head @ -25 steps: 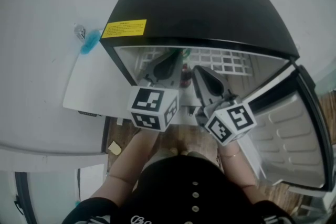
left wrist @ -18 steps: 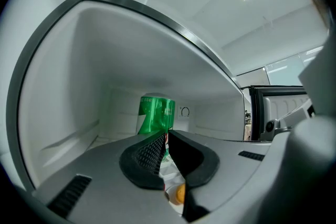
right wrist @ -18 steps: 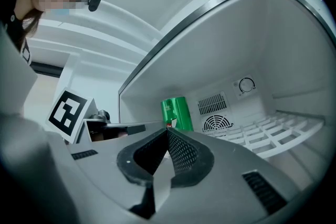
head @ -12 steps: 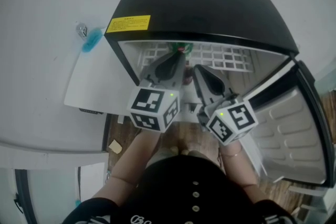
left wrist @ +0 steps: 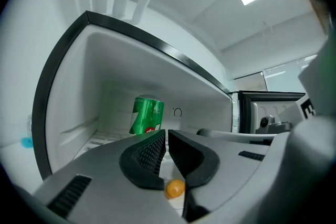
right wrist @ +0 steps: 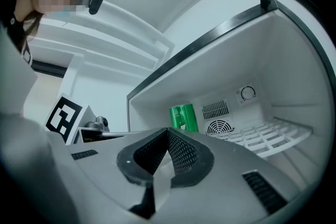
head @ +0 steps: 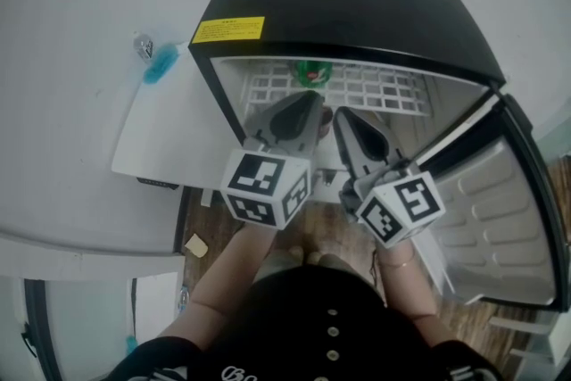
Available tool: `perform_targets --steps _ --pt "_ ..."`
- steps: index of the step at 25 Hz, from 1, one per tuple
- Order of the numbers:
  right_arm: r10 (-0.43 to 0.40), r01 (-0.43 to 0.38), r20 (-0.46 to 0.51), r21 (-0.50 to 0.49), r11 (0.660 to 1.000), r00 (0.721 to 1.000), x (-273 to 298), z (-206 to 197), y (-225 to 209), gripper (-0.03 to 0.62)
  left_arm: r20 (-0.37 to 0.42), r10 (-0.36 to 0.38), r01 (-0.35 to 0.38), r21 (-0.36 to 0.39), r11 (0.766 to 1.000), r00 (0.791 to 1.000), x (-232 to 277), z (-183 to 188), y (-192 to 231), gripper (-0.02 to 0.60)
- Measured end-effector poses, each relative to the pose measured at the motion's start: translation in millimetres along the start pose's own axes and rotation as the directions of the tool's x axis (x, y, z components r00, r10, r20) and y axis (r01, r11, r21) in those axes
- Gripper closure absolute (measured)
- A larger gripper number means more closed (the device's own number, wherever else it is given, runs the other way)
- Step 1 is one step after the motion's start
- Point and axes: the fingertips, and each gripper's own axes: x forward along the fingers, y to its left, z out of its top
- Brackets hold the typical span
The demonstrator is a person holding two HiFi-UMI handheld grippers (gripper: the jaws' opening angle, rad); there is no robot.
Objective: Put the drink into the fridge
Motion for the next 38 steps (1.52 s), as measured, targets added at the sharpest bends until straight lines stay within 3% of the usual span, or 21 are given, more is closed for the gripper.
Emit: perform_targets --steps 14,24,38 --pt "-0.006 0.006 0.003 -0.003 1.000 1.000 -20 2 7 0.585 -0.040 -0.015 0.015 0.001 1.000 0.999 -18 -13 -19 0.574" --pt "-0.015 0.015 -0.003 -0.002 1.000 1.000 -34 0 7 0.585 -0.045 -0.094 0.095 0.021 0.995 0.995 -27 -22 -37 0.574" --pt "0.007 -0.006 -0.024 0.013 1.000 1.000 -37 -12 15 0.585 -0.098 -0.090 0.092 0.017 0.996 0.991 -41 -46 -32 0.575"
